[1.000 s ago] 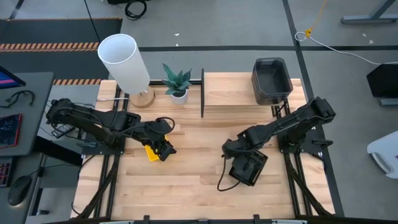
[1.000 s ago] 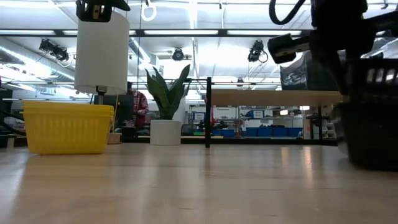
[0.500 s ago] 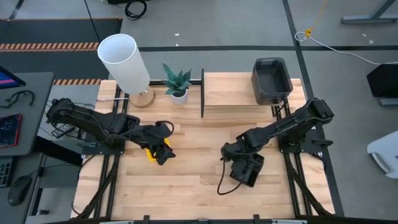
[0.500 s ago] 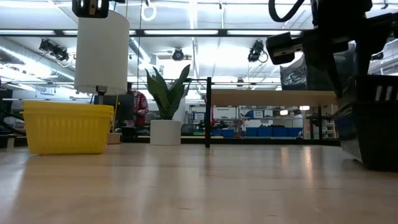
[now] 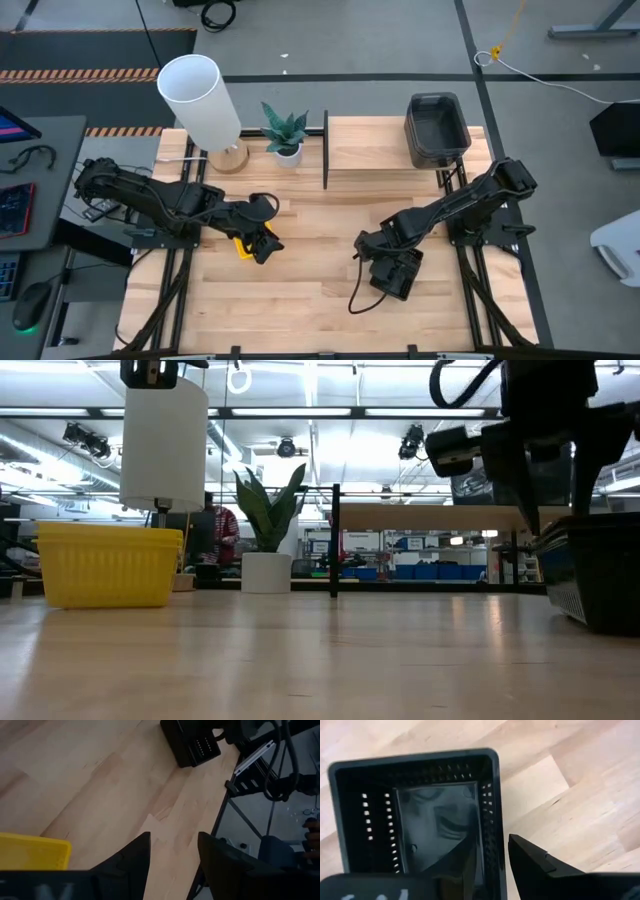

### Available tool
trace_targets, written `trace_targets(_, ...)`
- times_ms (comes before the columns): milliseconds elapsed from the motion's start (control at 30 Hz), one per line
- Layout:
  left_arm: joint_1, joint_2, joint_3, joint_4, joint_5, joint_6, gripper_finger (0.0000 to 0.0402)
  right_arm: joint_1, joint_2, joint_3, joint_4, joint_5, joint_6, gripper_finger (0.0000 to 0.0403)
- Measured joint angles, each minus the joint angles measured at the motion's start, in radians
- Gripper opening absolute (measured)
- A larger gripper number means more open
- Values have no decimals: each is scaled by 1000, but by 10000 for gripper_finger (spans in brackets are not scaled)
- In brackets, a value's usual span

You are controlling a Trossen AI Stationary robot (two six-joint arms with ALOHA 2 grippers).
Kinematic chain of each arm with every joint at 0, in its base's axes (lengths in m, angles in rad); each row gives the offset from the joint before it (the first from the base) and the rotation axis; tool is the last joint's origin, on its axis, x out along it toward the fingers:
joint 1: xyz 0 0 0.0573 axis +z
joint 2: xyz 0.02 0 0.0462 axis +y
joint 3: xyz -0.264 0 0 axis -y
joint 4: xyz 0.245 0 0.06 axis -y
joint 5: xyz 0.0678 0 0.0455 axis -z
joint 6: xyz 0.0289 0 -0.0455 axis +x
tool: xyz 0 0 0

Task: Stack baskets on shelf by color
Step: Put the stacked black bins on the shelf

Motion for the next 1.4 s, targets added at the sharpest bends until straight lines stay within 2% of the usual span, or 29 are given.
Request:
trace_targets(400,0,0,0,0,-15,6,172,-22,0,-99,62,55,40,109)
trace_targets(633,0,0,0,0,-31,6,172,-52,-1,-126,57,36,189,32)
trace_targets(700,0,1,0,0,-61,10,172,-64,-2,-127,55,9,261,18)
trace_targets(1000,24,2,0,0,-201,144,172,-218,-2,-123,33,-143,755,18)
trace_targets(1233,76,-20,0,-1,-270,312,172,-372,-24,-11,-67,-184,1103,18)
trace_targets(1400,107,-20,0,-3,-299,541,172,-463,-97,86,-57,-128,1291,18)
